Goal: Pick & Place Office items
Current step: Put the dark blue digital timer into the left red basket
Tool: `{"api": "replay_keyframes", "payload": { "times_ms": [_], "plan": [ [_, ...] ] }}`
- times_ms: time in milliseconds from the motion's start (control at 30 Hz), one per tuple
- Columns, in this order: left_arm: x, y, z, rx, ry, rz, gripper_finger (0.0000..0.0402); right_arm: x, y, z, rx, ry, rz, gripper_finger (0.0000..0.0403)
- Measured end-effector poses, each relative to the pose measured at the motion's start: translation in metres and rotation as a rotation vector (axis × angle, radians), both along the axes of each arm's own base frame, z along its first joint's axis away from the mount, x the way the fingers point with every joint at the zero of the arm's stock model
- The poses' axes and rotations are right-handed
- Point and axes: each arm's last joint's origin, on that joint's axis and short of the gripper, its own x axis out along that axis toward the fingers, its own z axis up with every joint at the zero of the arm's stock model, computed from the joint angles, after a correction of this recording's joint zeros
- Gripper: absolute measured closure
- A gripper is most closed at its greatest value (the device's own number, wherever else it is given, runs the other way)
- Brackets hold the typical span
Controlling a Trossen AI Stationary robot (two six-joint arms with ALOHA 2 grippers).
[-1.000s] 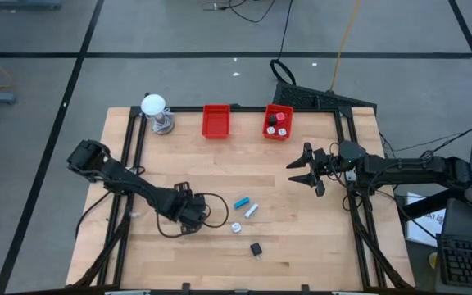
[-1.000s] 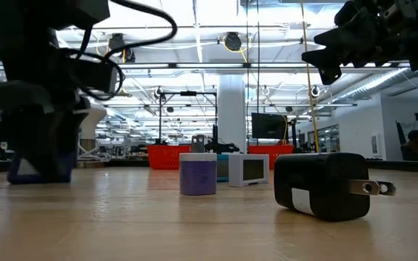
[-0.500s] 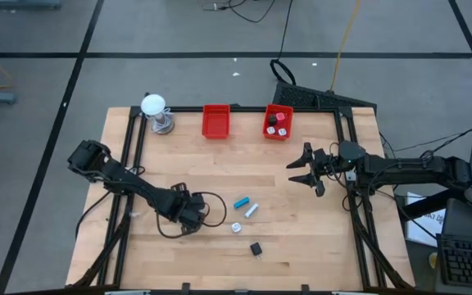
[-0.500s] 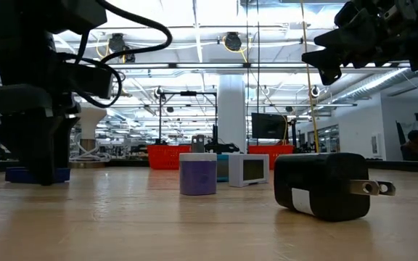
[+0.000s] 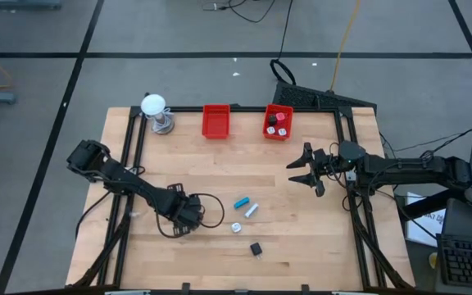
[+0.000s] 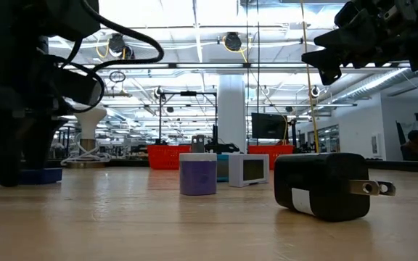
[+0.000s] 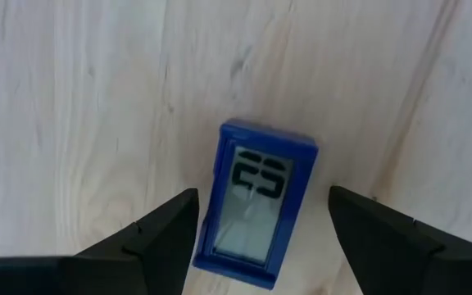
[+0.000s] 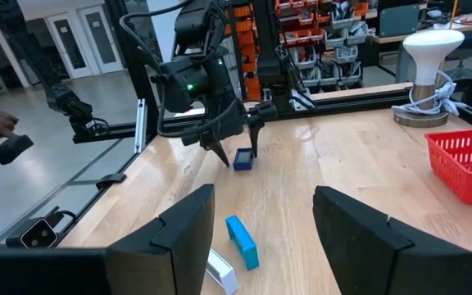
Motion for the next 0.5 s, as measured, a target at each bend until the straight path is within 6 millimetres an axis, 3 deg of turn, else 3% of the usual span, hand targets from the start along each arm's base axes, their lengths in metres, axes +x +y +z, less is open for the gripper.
{"api": "replay_keyframes", "payload": {
  "times_ms": [367,500],
  "plan": [
    [-0.004,0.0001,0.0,-0.048,0.063,0.006,0.0125,0.0,0.0,0.0,0.0,0.0,0.0,0.0207],
    [-0.0046,0.0,-0.0002,-0.051,0.07,0.008,0.0145,0.0,0.0001,0.0,0.0,0.0,0.001,0.0206]
  ]
}}
